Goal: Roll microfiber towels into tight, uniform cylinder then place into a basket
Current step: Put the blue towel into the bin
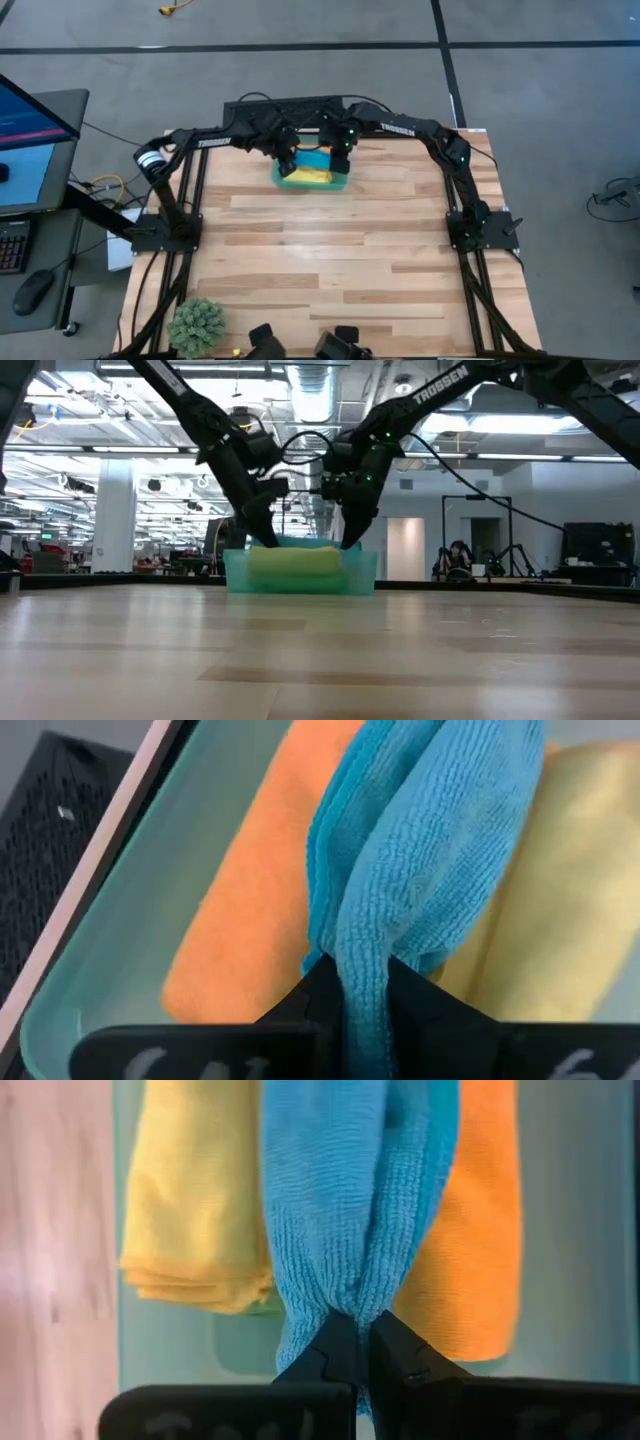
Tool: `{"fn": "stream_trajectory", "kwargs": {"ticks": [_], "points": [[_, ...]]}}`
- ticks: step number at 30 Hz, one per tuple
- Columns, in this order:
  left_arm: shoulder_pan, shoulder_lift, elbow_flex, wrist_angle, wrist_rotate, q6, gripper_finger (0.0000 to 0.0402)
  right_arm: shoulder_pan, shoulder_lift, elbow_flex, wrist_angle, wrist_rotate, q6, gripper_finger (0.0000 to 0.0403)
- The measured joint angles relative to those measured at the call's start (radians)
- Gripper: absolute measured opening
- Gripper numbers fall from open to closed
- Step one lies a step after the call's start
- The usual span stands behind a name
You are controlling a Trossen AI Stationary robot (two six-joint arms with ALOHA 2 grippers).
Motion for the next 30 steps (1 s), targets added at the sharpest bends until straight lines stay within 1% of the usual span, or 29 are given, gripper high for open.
{"fn": "stream_trajectory", "kwargs": {"ticks": [4,7,9,14,20,26,30], "points": [[0.008,0.071,0.087,-0.08,0.0,-0.025,0.002,-0.008,0.0,-0.02,0.032,0.003,0.001,0.0019],[0.011,0.108,0.128,-0.149,-0.003,-0.053,0.002,-0.001,0.002,-0.039,0.074,0.006,0.026,0.0019],[0.013,0.111,0.137,-0.184,-0.012,-0.084,0.002,0.0,0.002,-0.039,0.1,0.01,0.048,0.0019],[0.024,0.119,0.149,-0.196,-0.016,-0.167,0.0022,0.011,0.014,-0.037,0.128,0.08,0.106,0.002],[0.03,0.124,0.148,-0.199,-0.008,-0.19,0.0028,0.021,0.043,-0.038,0.124,0.078,0.14,0.0021],[0.03,0.124,0.148,-0.2,-0.016,-0.179,0.0041,0.036,0.041,-0.038,0.123,0.097,0.163,0.006],[0.03,0.124,0.147,-0.202,-0.027,-0.128,0.0068,0.037,0.041,-0.038,0.12,0.109,0.166,0.0091]]}}
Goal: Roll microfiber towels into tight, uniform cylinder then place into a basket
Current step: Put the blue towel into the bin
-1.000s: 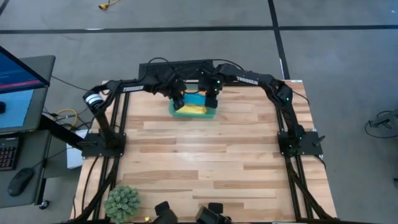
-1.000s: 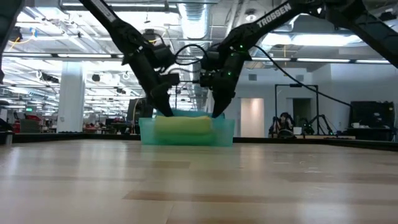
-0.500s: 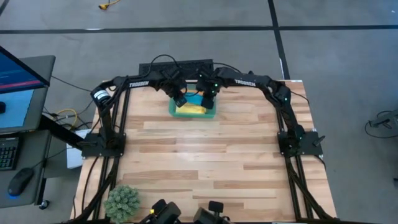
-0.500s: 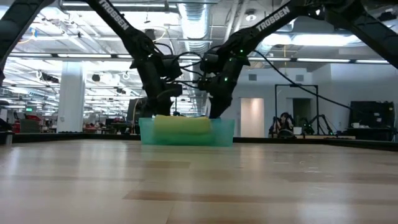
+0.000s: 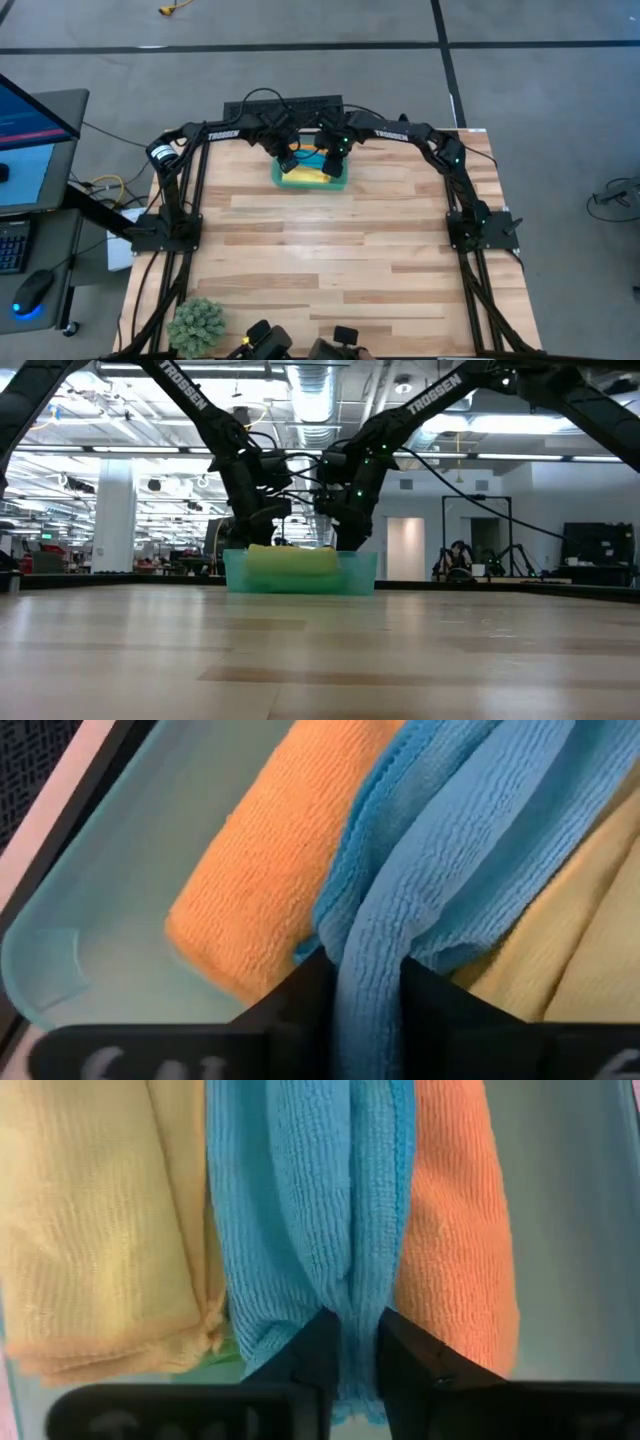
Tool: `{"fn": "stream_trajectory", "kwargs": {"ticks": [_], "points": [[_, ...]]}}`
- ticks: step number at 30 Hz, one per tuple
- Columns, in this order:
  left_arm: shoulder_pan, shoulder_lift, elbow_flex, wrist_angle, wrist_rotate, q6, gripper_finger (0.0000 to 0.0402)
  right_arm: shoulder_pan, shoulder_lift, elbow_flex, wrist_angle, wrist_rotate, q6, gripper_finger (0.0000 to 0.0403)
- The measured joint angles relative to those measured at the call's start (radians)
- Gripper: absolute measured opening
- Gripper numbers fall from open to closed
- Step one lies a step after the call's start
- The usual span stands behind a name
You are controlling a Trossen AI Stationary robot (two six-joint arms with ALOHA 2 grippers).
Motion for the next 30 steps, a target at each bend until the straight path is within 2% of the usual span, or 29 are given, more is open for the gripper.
{"fn": "stream_trajectory", "kwargs": {"ticks": [7,12,17,24,30], "points": [[-0.004,0.0,0.0,0.002,-0.003,0.009,0.0142,-0.014,-0.001,0.0,-0.012,0.021,0.022,0.0158],[-0.004,0.0,0.0,0.003,-0.041,0.025,0.0176,-0.037,-0.018,0.0,-0.01,0.02,0.034,0.0184],[-0.005,0.0,0.0,-0.003,-0.078,0.035,0.0185,-0.053,-0.03,0.001,-0.009,0.018,0.034,0.0189],[-0.005,0.0,0.0,-0.003,-0.079,0.054,0.0185,-0.057,-0.033,0.0,-0.032,0.017,0.028,0.0179],[-0.005,-0.001,0.0,0.0,-0.079,0.054,0.0185,-0.039,-0.091,0.0,-0.041,0.009,0.027,0.0169]]}}
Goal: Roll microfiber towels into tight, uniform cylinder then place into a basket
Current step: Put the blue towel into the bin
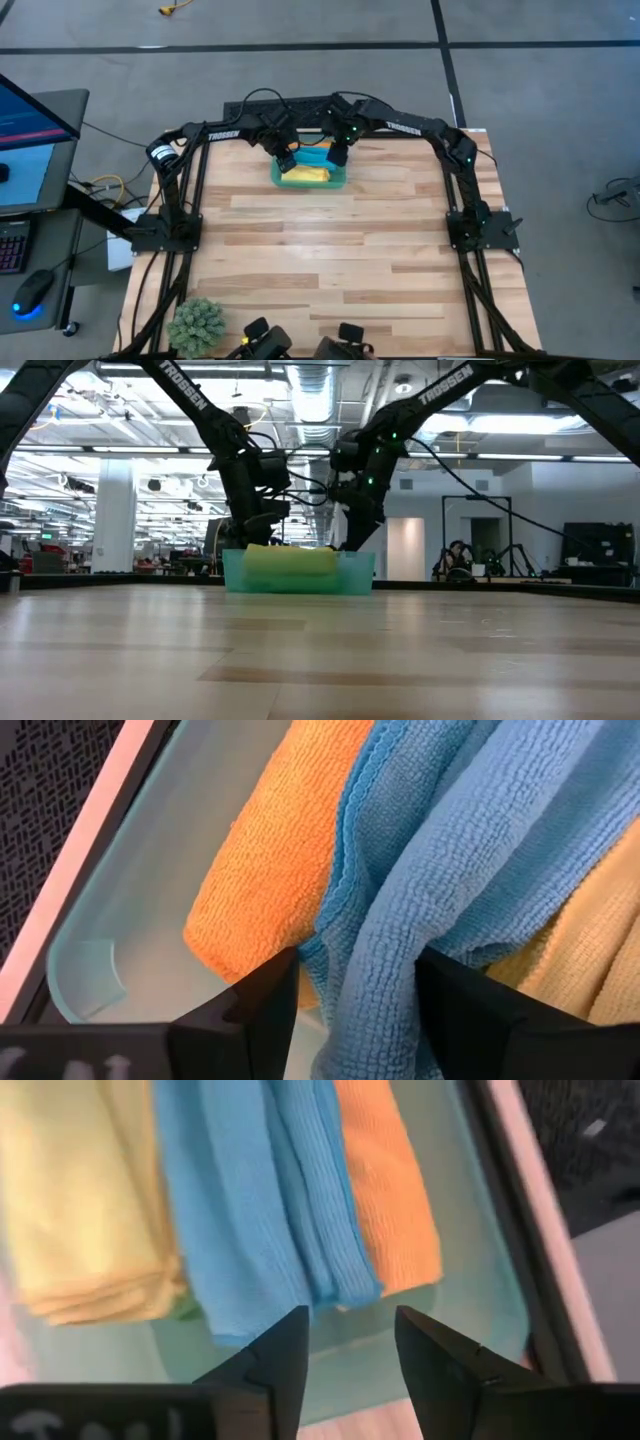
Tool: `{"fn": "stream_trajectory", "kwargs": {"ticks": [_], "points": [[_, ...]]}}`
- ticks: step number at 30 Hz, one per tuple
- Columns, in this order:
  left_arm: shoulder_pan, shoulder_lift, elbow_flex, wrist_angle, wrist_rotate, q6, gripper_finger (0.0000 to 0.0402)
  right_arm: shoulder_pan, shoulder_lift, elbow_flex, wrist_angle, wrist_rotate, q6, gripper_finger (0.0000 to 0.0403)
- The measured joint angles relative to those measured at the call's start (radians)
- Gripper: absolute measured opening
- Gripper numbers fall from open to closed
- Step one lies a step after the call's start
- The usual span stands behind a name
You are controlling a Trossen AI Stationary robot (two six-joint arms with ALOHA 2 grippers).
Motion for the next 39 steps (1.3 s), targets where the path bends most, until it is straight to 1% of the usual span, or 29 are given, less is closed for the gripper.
{"fn": "stream_trajectory", "kwargs": {"ticks": [4,7,13,18,23,29,36,39], "points": [[0.0,0.0,0.0,0.005,0.0,0.0,0.0185,0.037,-0.014,0.001,0.111,-0.007,0.0,0.0162],[0.0,0.0,0.0,0.005,0.001,0.0,0.0185,0.061,0.017,0.003,0.183,-0.007,-0.002,0.0155],[0.0,0.0,0.0,0.006,0.002,0.0,0.0184,0.072,0.079,0.0,0.203,-0.008,-0.002,0.0131],[0.0,-0.001,0.0,0.009,0.003,0.001,0.0184,0.066,0.108,0.001,0.201,0.071,0.028,0.0108],[-0.001,-0.012,0.0,0.007,0.005,0.013,0.0184,0.056,0.114,0.001,0.178,0.08,0.052,0.008],[-0.001,-0.076,0.0,-0.022,-0.016,0.017,0.0184,0.056,0.114,0.001,0.178,0.084,0.07,0.0051],[-0.001,-0.155,0.0,-0.139,-0.045,0.018,0.0184,0.057,0.114,0.001,0.177,0.084,0.07,0.002],[-0.001,-0.192,0.0,-0.171,-0.065,0.026,0.0184,0.059,0.114,0.001,0.177,0.084,0.07,0.0013]]}}
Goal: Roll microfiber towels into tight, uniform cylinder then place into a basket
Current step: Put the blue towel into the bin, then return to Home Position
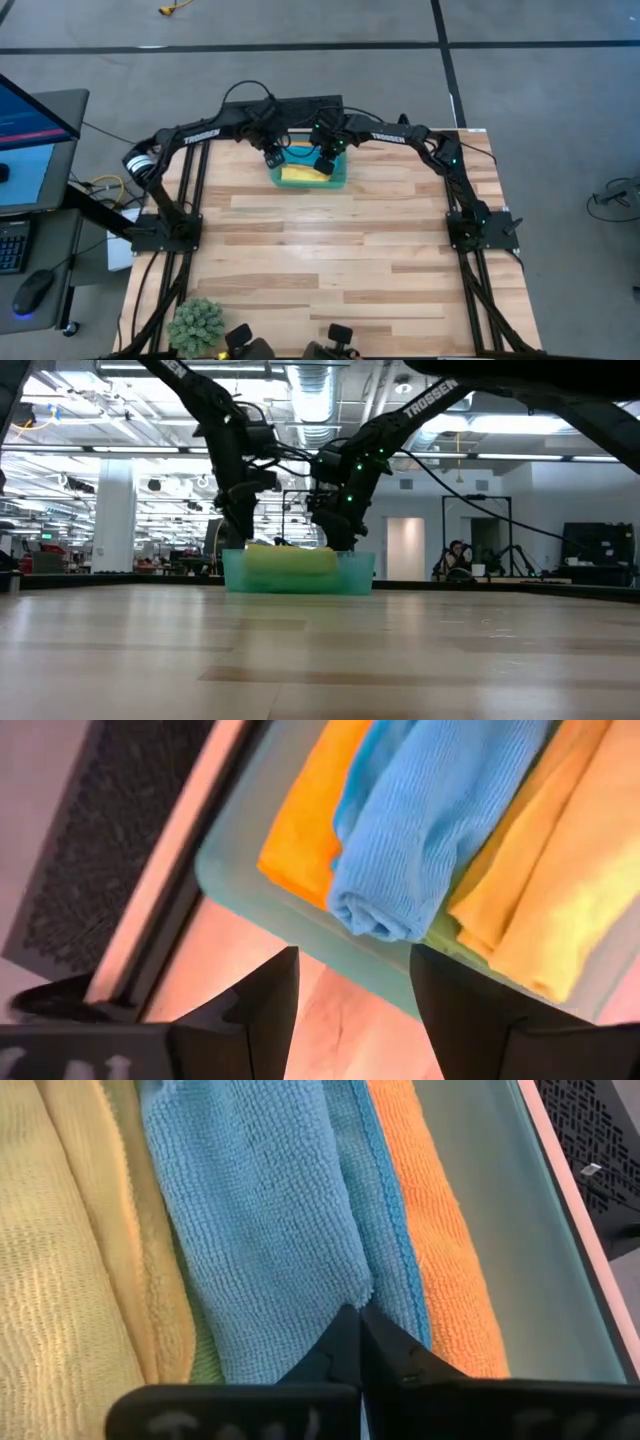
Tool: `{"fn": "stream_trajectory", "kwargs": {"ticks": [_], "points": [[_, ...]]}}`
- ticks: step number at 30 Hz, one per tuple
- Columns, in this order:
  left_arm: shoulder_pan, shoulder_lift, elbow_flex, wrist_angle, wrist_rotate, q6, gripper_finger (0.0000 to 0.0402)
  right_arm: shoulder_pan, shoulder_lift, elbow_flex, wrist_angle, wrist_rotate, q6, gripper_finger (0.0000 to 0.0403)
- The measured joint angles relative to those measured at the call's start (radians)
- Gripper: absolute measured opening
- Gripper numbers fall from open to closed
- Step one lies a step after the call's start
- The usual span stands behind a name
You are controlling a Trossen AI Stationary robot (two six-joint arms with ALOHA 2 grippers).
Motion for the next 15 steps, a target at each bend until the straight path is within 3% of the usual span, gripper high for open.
{"fn": "stream_trajectory", "kwargs": {"ticks": [11,15], "points": [[-0.003,-0.206,-0.053,-0.001,0.002,-0.009,0.0185,0.03,-0.048,0.0,0.001,0.001,-0.001,0.0041],[-0.003,-0.291,-0.148,0.136,0.066,-0.009,0.0185,0.047,-0.088,0.0,0.008,0.001,-0.001,0.0042]]}}
